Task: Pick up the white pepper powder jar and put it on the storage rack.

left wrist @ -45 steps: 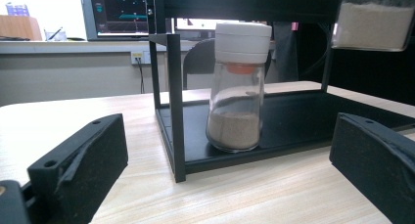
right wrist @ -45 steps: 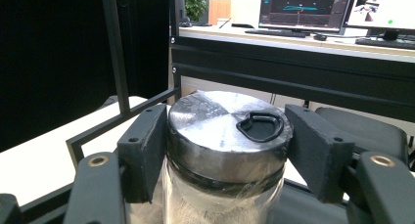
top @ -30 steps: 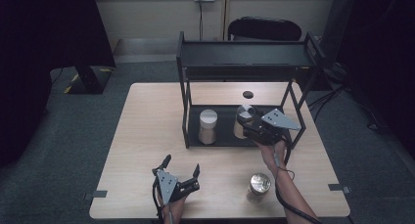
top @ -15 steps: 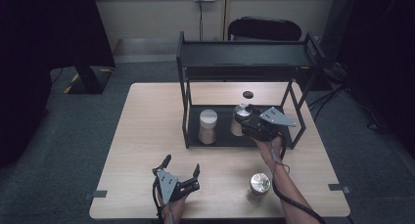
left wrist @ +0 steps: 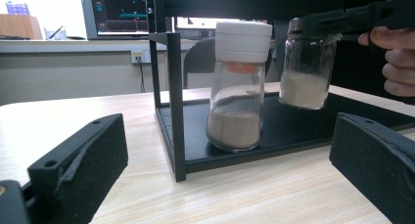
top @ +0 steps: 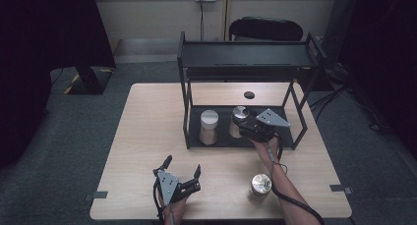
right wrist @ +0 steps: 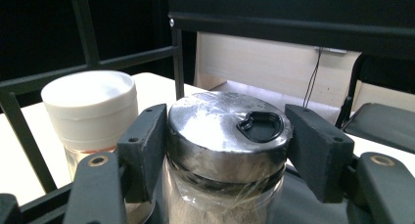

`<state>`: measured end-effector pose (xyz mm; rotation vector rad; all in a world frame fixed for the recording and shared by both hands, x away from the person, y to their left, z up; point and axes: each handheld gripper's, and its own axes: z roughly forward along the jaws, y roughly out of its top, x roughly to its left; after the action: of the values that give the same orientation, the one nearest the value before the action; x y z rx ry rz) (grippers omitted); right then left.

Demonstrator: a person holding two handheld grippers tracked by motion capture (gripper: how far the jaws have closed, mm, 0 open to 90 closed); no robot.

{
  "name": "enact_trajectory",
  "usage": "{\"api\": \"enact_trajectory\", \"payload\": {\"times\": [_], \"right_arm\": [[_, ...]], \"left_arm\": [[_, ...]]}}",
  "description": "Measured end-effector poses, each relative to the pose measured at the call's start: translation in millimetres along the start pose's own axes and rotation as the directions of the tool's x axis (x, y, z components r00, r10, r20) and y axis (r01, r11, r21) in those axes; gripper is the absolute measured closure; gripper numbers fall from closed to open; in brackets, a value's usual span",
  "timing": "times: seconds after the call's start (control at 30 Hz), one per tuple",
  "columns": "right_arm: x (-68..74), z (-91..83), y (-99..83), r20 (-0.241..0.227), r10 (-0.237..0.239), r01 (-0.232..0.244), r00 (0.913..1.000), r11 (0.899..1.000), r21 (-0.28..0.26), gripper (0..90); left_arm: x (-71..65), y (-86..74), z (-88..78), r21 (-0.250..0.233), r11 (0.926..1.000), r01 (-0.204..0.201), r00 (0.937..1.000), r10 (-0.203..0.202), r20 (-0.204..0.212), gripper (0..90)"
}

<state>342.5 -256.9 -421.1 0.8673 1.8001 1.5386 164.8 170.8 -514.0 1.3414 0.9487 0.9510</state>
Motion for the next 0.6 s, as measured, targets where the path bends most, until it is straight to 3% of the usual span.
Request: {"api": "enact_trajectory", "payload": {"times": [0.6], "right_arm": [[2.8,3.1,-10.3,-0.017,-0.020,0.021,0.9996,0.999,0.034,34.4]], "left_arm": [[0.2,0.1,0.1,0.001,1.0000,0.000,1.0000,0.000,0.001,0.3]]}}
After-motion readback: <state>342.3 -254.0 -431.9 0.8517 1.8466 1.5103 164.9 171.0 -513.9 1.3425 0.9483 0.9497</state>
